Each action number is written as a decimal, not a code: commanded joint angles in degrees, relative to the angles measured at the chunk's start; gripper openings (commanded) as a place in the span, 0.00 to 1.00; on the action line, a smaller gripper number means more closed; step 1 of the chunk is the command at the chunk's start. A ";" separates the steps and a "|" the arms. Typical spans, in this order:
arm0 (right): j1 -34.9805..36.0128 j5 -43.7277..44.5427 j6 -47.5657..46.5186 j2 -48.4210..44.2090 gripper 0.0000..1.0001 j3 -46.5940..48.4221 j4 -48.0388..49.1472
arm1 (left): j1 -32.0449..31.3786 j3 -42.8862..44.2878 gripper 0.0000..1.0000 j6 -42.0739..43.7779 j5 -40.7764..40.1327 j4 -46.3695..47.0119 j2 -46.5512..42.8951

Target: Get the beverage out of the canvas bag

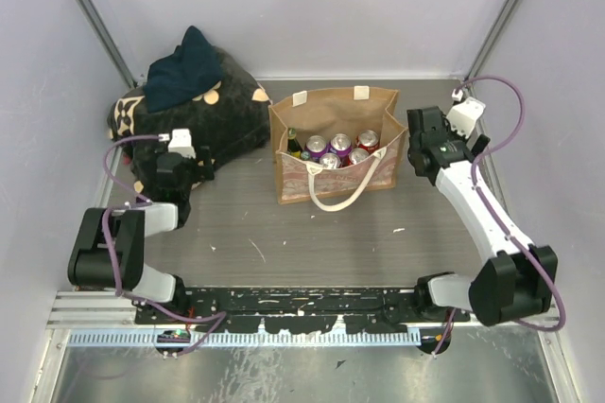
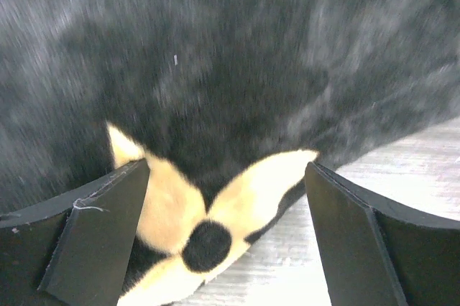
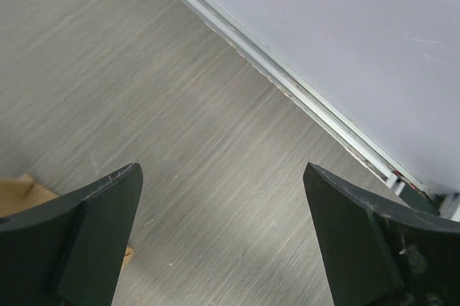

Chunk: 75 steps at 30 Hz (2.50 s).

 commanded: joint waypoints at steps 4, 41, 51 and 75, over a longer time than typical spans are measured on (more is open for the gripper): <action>0.65 -12.31 -9.07 -11.51 1.00 3.05 13.20 | 0.26 16.90 0.98 -3.56 1.78 -28.83 -11.21; 19.75 -46.86 -23.76 -12.27 0.62 -3.69 19.58 | -29.08 40.02 0.96 -10.57 14.54 -60.05 -20.87; 23.22 -47.44 -20.69 -18.75 0.61 -13.17 14.60 | -34.40 39.22 0.92 -13.92 15.99 -58.72 -19.32; 26.32 -45.67 -20.96 -11.63 0.65 -16.81 10.48 | -39.93 41.23 0.98 -16.48 -5.05 -54.16 -16.59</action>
